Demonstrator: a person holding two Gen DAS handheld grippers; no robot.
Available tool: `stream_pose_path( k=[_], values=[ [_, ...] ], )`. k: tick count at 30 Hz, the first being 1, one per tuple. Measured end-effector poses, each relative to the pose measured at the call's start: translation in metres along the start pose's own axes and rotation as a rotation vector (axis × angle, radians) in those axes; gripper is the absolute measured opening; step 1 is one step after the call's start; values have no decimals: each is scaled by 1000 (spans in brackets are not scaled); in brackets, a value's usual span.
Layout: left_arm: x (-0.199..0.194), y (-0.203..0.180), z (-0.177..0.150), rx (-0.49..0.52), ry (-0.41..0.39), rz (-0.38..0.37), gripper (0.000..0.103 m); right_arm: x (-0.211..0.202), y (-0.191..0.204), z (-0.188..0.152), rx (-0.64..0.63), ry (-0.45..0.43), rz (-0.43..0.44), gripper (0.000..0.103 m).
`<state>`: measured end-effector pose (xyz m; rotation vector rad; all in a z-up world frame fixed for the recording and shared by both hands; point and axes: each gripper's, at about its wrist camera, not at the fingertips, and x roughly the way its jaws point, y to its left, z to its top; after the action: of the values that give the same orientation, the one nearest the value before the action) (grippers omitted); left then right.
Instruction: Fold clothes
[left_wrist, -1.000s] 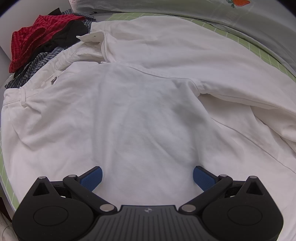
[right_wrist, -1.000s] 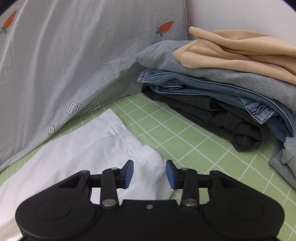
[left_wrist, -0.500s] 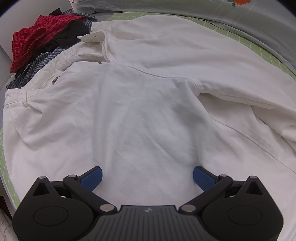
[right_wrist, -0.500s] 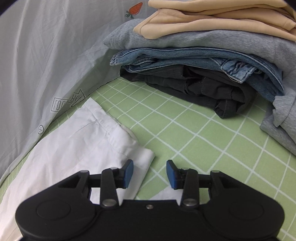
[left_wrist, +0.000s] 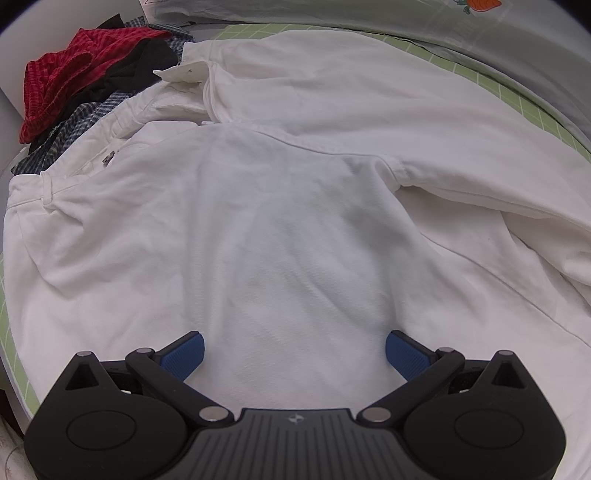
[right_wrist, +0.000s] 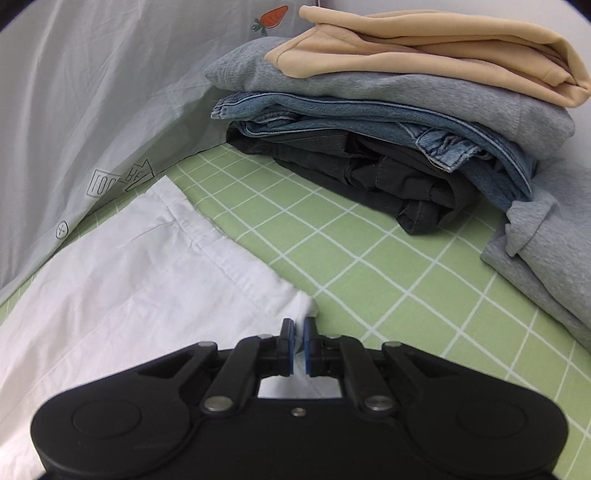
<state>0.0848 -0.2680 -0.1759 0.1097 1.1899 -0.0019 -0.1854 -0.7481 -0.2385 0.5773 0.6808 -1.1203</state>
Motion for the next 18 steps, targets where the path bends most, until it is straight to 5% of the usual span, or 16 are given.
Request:
stream_pose_path(
  k=[2,6,18],
  values=[
    [1,0,1,3,4,-3,103,-2,11,6,-67,-18,-55,13],
    [2,1,4,2,11,-6,103,3,23,30,-87,-116,-42,51],
    [1,-20,14,120,-35,81,103,124,96,123,-182,10,283,54]
  ],
)
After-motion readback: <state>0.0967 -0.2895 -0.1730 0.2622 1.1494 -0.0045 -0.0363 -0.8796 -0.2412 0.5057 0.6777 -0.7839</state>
